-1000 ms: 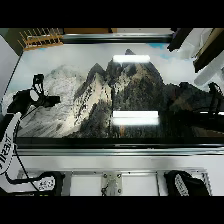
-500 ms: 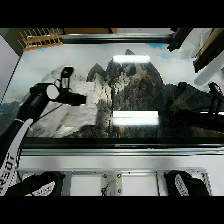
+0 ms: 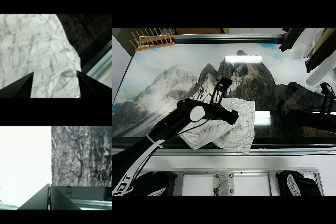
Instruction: Fold the clothes and pants, and hang the long-sleeved shirts on hangers.
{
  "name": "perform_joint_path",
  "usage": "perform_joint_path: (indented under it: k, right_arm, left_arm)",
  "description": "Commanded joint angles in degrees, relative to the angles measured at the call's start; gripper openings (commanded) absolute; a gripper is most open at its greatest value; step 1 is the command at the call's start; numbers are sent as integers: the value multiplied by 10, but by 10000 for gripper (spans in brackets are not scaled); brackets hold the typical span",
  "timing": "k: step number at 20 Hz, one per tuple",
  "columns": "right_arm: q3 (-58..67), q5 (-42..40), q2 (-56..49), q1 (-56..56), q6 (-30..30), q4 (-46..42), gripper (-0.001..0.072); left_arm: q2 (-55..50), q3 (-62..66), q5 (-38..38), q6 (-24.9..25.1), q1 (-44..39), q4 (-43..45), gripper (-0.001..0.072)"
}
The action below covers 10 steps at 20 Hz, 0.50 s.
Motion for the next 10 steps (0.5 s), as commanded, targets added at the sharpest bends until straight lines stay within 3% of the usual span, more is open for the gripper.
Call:
perform_joint_path:
  k: [1, 6, 10]
  right_arm:
    - [0, 0, 0, 0, 0, 0, 19]
    - [0, 0, 0, 0, 0, 0, 19]
    - [0, 0, 0, 0, 0, 1, 18]
  left_arm:
    - [25, 0, 1, -27, 86, -5, 573]
    - [35, 0, -103, -1, 351, -5, 573]
    - [-41, 0, -168, 6, 527, -7, 573]
